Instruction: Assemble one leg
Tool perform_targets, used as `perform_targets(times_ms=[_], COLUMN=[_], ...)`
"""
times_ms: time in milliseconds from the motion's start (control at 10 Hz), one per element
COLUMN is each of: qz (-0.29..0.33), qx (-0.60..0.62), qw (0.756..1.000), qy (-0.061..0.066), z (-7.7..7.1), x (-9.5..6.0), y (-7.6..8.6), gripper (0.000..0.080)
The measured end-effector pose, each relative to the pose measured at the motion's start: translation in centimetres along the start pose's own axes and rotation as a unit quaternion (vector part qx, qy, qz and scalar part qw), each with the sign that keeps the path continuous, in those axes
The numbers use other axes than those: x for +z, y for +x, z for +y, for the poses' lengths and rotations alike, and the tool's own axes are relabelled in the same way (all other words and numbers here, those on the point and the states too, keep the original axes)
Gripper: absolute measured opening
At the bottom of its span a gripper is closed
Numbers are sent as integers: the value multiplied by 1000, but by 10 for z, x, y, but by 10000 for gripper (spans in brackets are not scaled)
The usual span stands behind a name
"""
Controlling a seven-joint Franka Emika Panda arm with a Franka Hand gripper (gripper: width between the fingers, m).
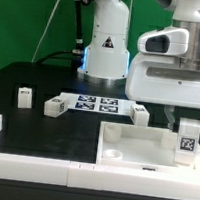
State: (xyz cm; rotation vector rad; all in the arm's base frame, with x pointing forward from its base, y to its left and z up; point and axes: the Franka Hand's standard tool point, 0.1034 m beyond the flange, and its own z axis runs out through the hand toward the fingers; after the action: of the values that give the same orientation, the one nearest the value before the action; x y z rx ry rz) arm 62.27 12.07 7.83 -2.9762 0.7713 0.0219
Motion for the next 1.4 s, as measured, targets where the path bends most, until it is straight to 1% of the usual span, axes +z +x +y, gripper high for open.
perform_targets(times_ms=[200,400,500,600,700,800,900,1000,1100,1200,1300,1400], qz=[1,-2,-3,-6,-5,-5,-6,-7,0,1,1,1], qx=[135,278,333,359,335,303,292,257,137,56,-21,-56], qw=[991,961,943,933,942,953,956,966,991,998,1000,998], qy=[6,11,13,15,15,15,14,11,6,4,2,2], z=[0,-1,-2,-2,-2,-2,-3,-3,-2,-2,-3,-3], x=[0,1,1,1,1,1,0,-1,-2,-3,-3,-3], y=[0,0,0,0,0,0,0,0,3,4,4,4], gripper=[291,291,291,291,366,557,621,621,641,648,648,649])
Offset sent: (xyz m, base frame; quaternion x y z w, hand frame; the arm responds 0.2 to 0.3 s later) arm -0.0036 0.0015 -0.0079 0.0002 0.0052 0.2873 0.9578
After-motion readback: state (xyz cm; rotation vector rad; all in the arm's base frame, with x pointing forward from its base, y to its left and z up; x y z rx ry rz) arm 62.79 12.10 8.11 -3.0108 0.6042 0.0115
